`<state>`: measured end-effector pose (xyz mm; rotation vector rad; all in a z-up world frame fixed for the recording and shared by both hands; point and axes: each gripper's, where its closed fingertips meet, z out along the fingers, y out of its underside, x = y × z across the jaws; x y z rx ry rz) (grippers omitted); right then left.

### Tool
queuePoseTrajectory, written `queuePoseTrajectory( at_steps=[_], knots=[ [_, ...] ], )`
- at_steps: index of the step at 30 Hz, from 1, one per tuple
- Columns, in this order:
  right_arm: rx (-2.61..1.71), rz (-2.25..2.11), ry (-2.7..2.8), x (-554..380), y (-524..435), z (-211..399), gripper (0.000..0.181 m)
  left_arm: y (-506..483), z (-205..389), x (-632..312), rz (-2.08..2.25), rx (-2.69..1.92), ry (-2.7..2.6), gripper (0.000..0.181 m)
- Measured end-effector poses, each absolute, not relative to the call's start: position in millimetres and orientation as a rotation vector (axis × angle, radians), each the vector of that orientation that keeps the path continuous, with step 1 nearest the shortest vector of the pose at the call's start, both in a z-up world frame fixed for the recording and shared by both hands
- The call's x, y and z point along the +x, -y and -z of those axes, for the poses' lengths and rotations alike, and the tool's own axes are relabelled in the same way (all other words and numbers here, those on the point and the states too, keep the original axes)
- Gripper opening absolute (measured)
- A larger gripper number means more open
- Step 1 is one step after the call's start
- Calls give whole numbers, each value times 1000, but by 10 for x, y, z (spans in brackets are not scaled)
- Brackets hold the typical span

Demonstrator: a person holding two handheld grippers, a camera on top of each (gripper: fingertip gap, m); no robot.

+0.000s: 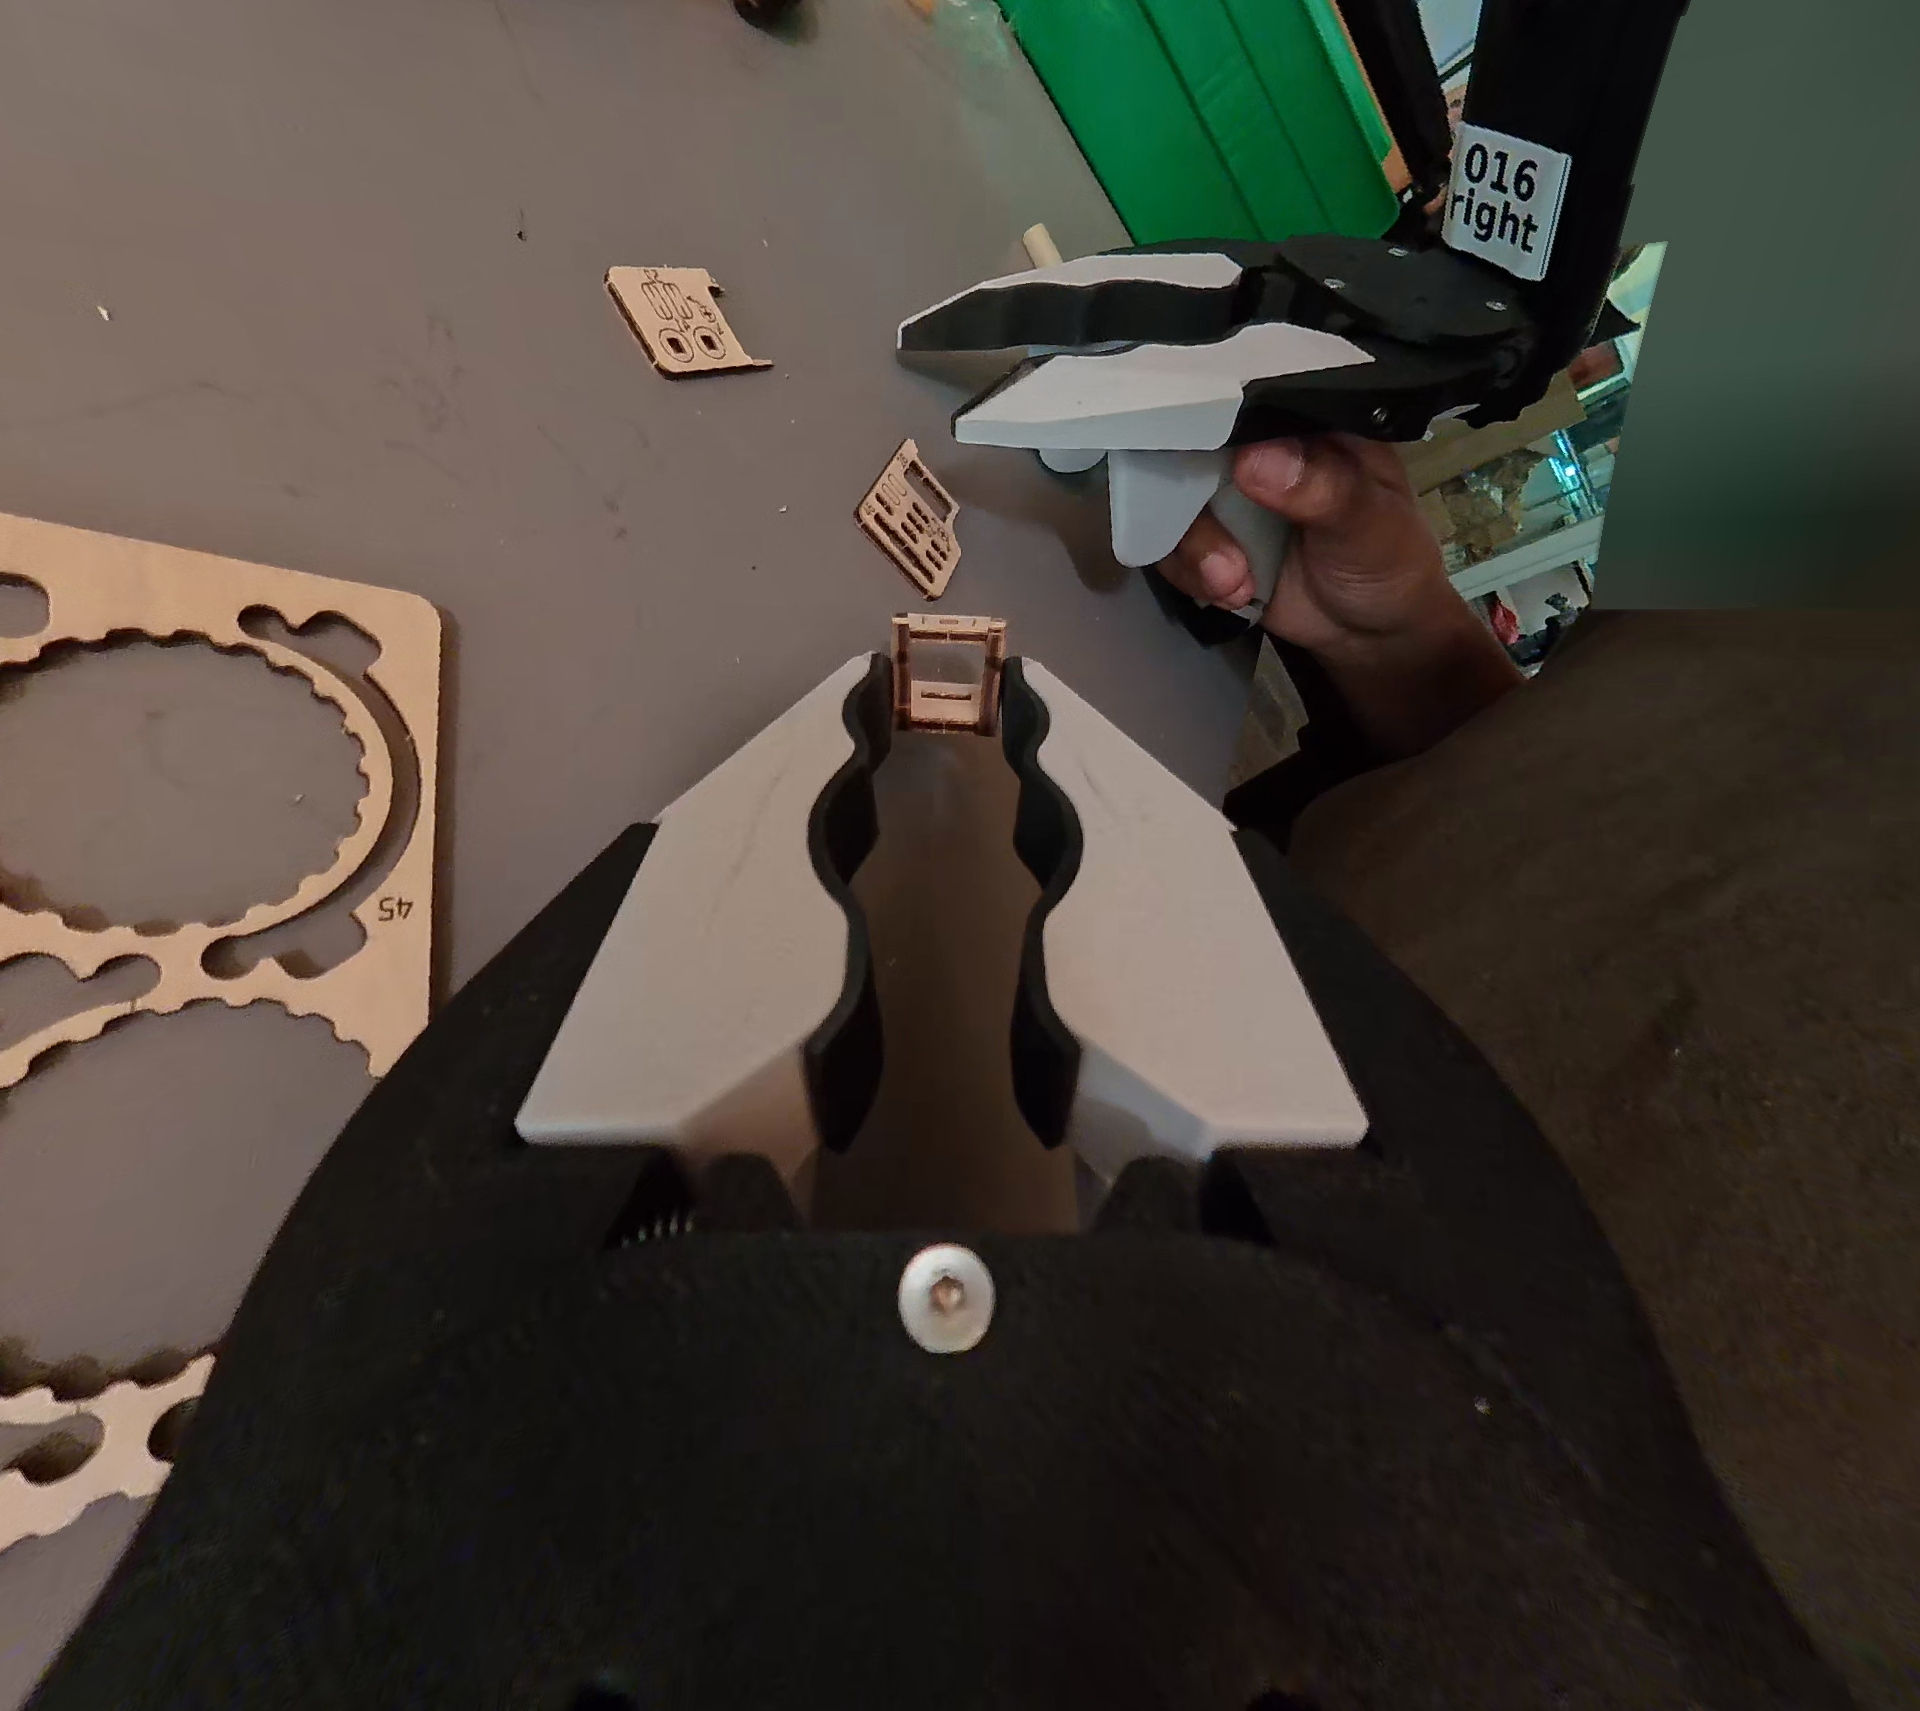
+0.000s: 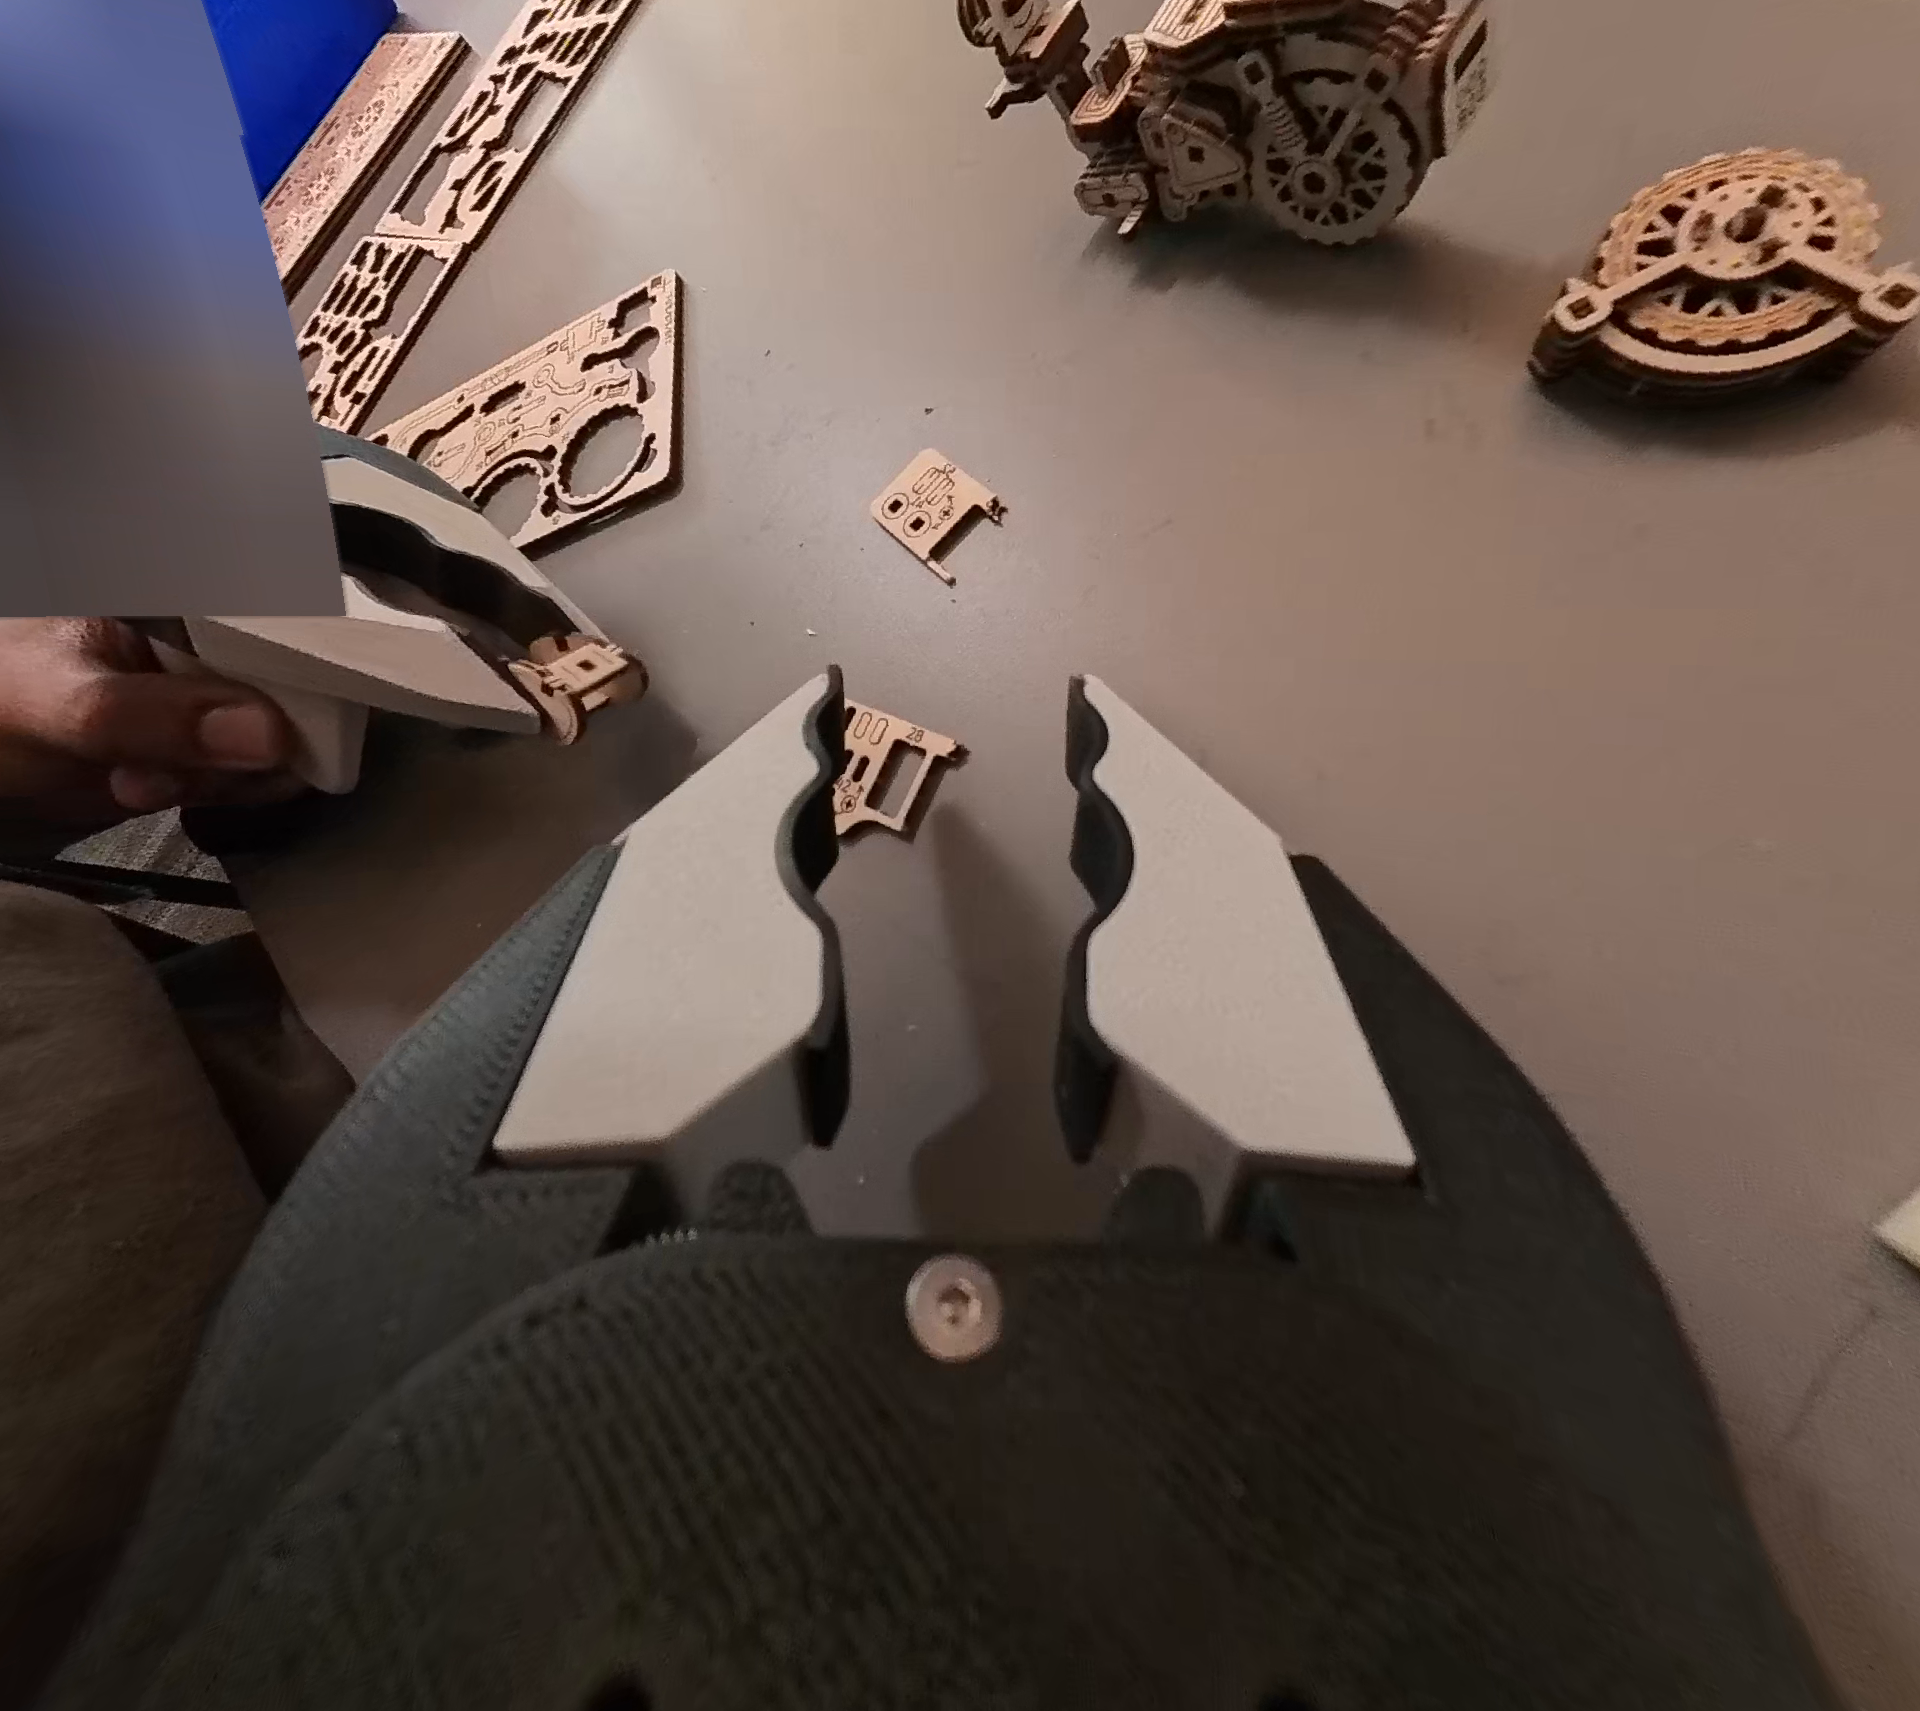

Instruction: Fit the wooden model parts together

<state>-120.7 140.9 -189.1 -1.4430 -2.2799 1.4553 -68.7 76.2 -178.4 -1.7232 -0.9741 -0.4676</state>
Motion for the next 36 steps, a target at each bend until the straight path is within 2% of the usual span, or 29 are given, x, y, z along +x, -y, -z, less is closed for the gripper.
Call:
queuePoseTrajectory(
  at_steps=[16,23,36],
  knots=[
    [-1416,-1472,2278,-1195,-1398,1863,40,-762,1744,-675,457,-1713,947,21],
    [-1296,-1533,2284,-1096,-1317,1760,39,-760,1666,-592,400,-1723,874,21],
    [-1378,-1761,2275,-944,-1236,1630,36,-751,1522,-512,407,-1656,828,21]
  ],
)
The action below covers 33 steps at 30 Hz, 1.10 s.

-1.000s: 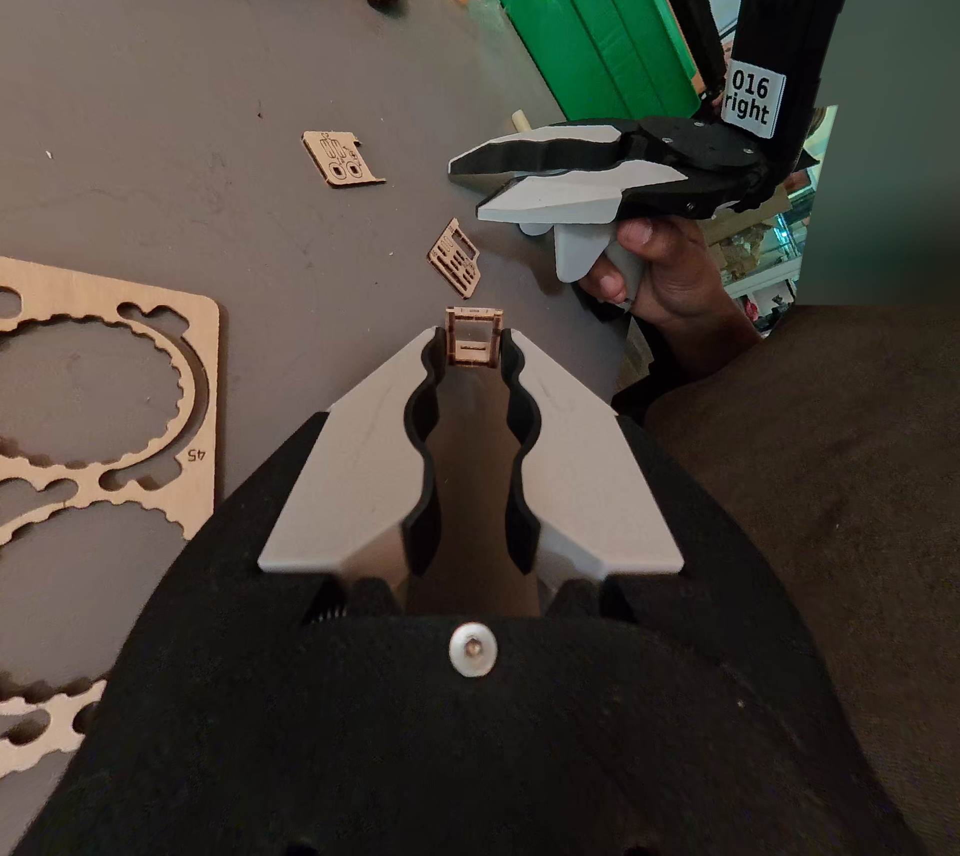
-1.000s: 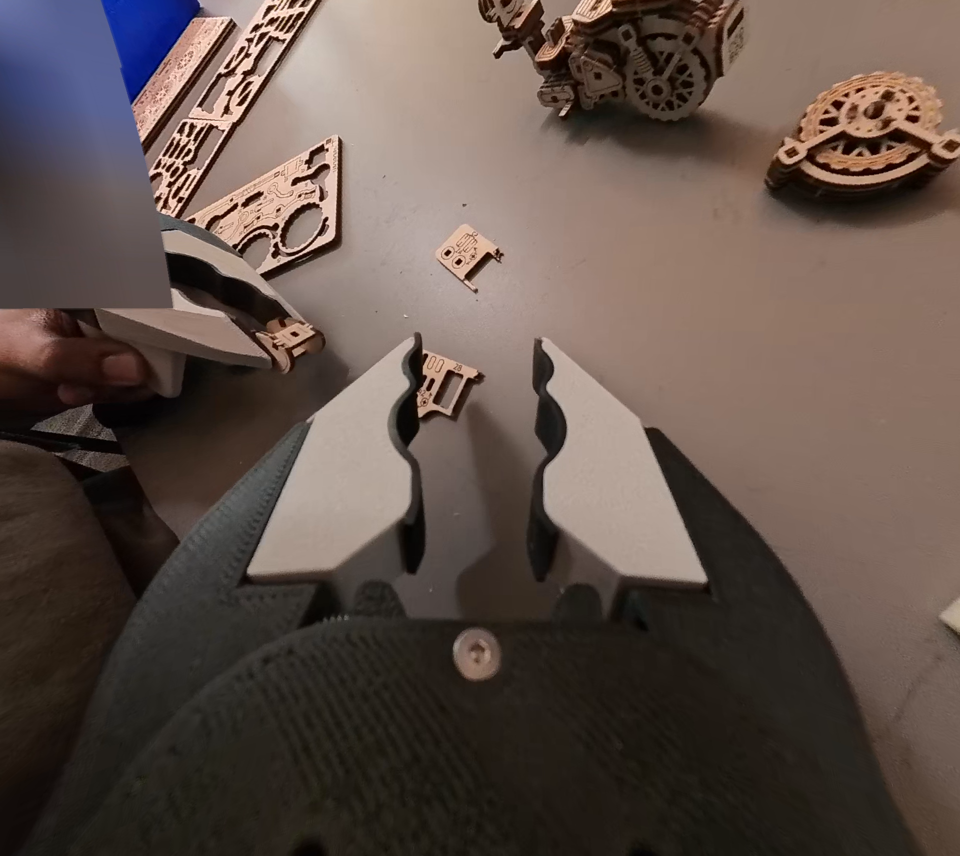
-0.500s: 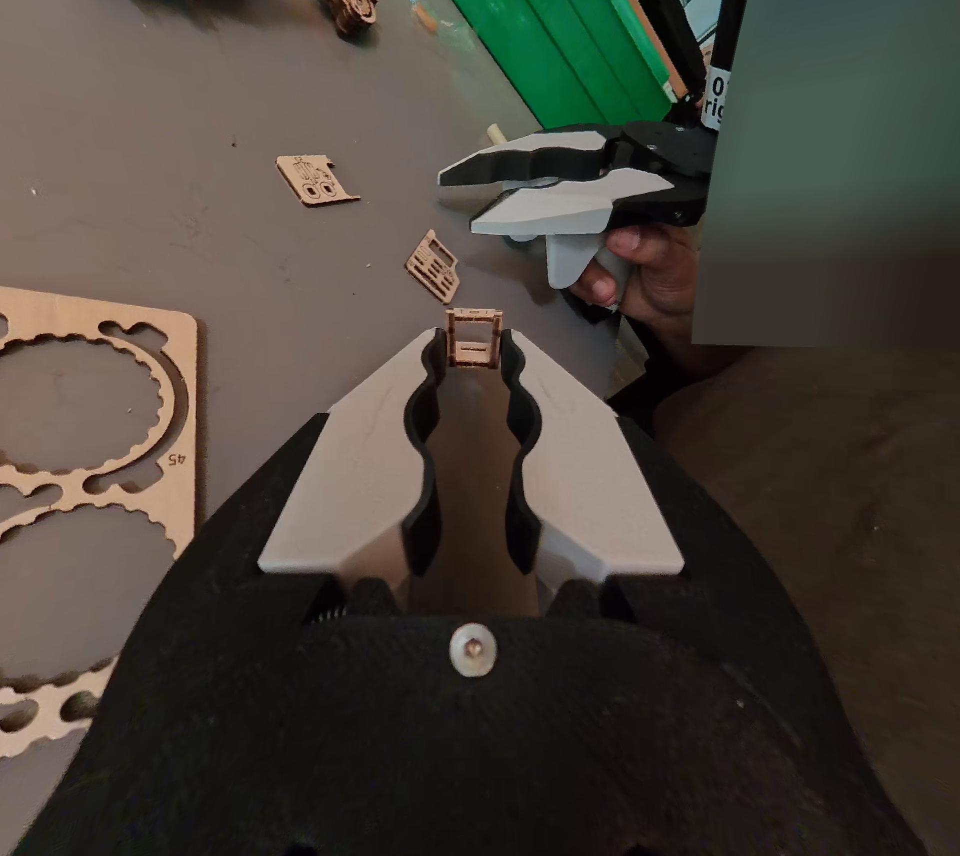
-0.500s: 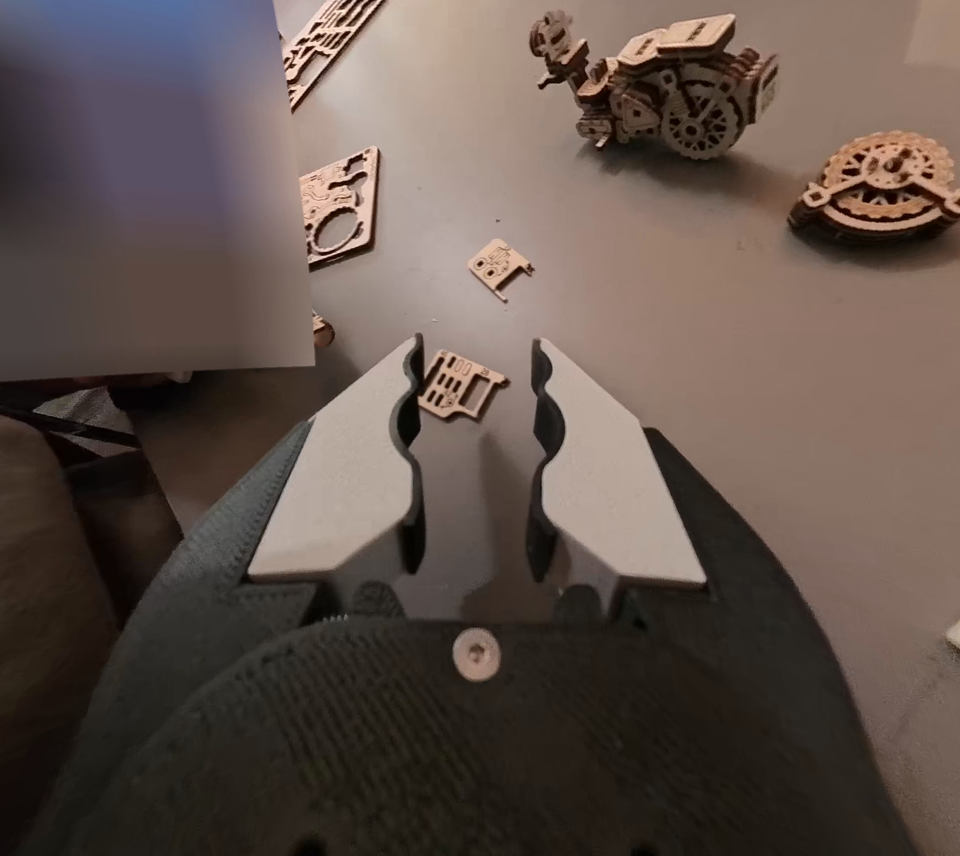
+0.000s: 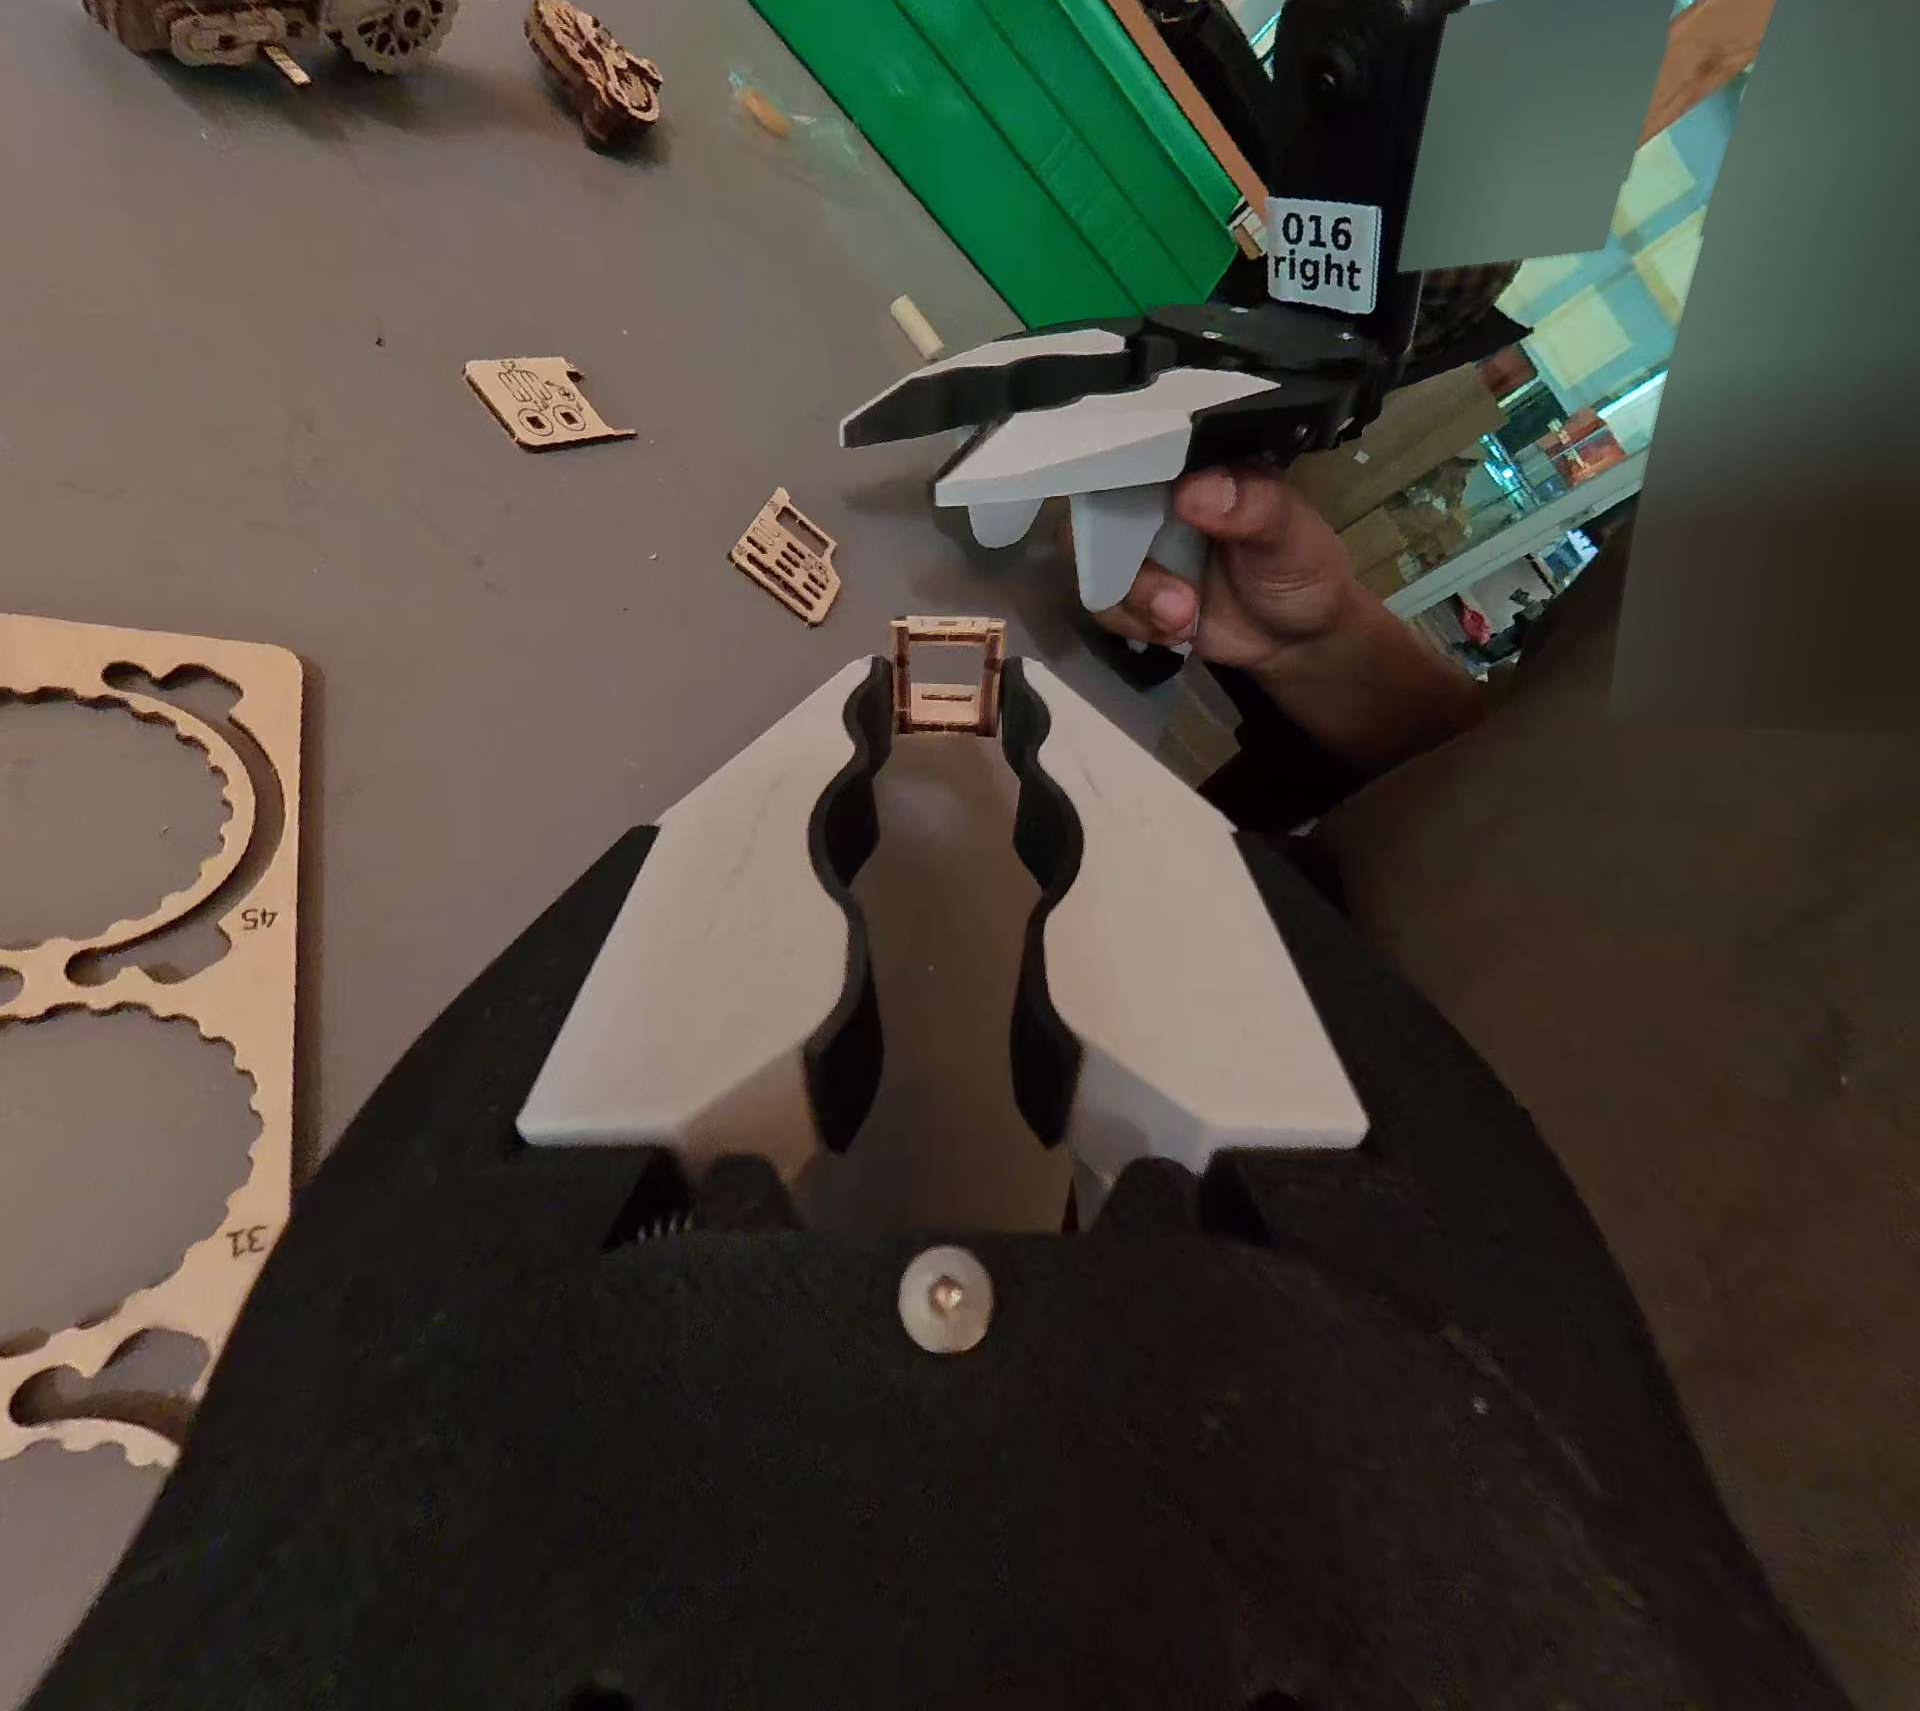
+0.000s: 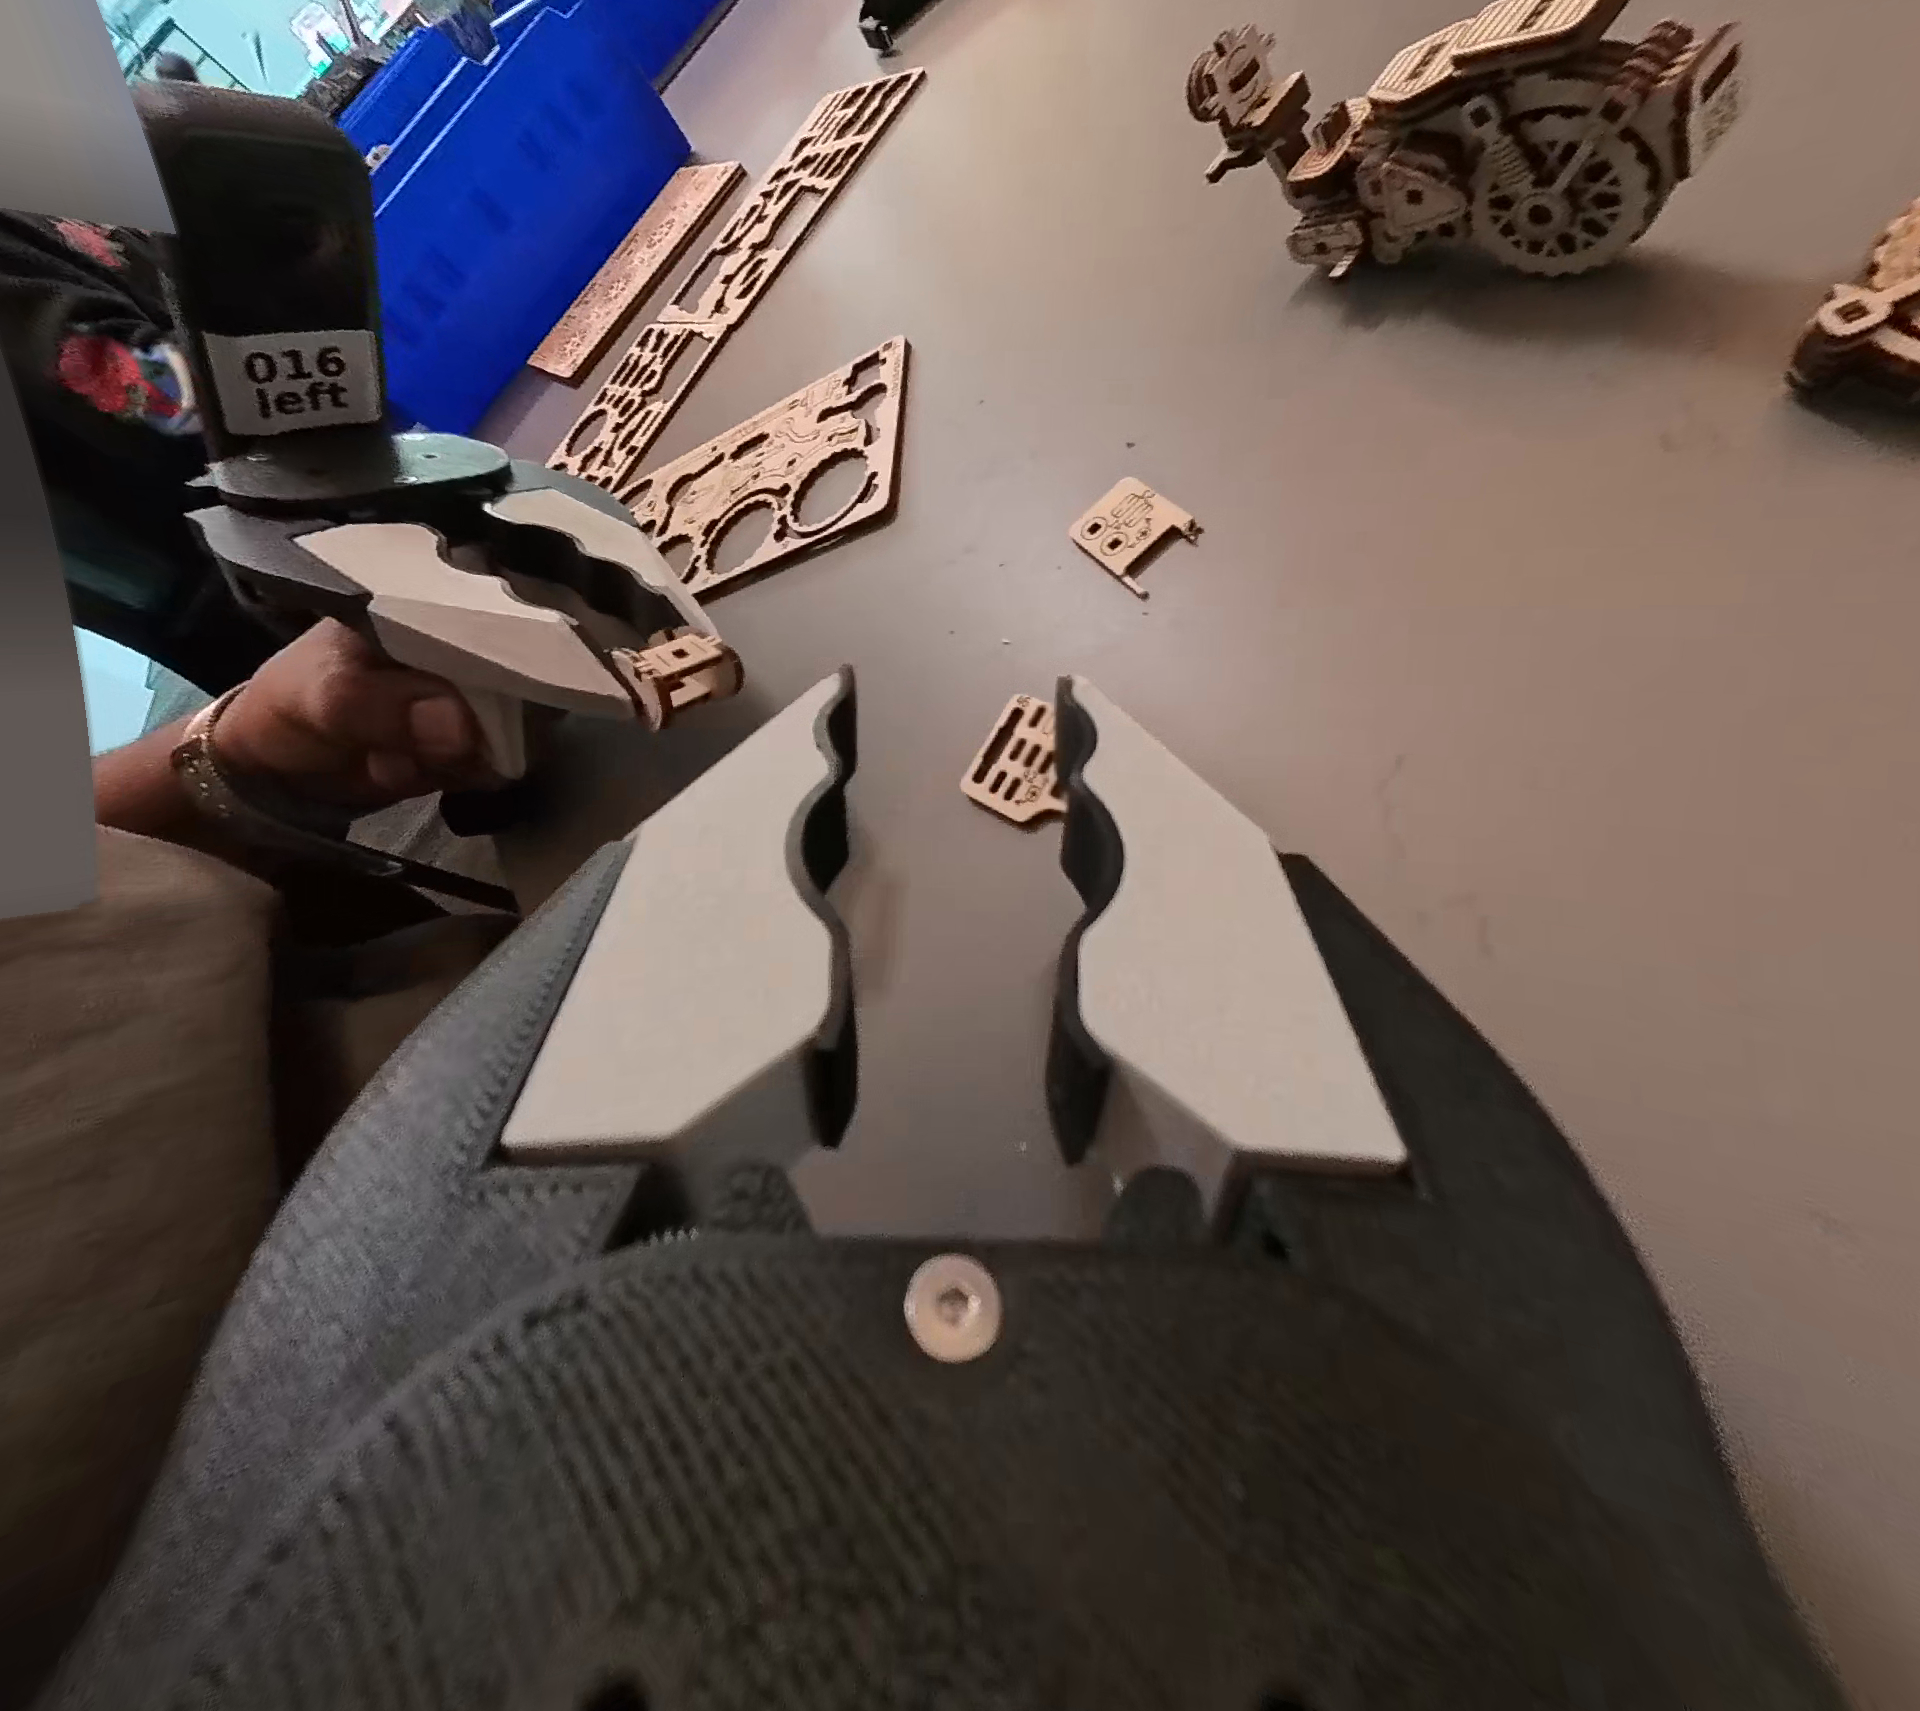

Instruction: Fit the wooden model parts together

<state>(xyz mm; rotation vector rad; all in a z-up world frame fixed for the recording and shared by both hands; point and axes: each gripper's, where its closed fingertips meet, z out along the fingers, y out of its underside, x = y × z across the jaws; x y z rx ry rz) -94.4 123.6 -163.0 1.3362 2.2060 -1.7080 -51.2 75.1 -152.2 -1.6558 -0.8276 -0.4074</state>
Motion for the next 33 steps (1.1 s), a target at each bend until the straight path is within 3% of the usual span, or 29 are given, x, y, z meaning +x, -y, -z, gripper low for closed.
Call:
queuePoseTrajectory(
  at_steps=[15,25,33],
  knots=[
    [1327,1721,-2192,-946,-1223,1613,35,-831,1617,-360,565,-1691,834,21],
    [1346,1741,-2194,-991,-1259,1603,32,-575,1432,-726,146,-1657,826,21],
    [1355,1732,-2200,-1008,-1261,1621,32,-430,1346,-867,68,-1581,871,21]
  ],
)
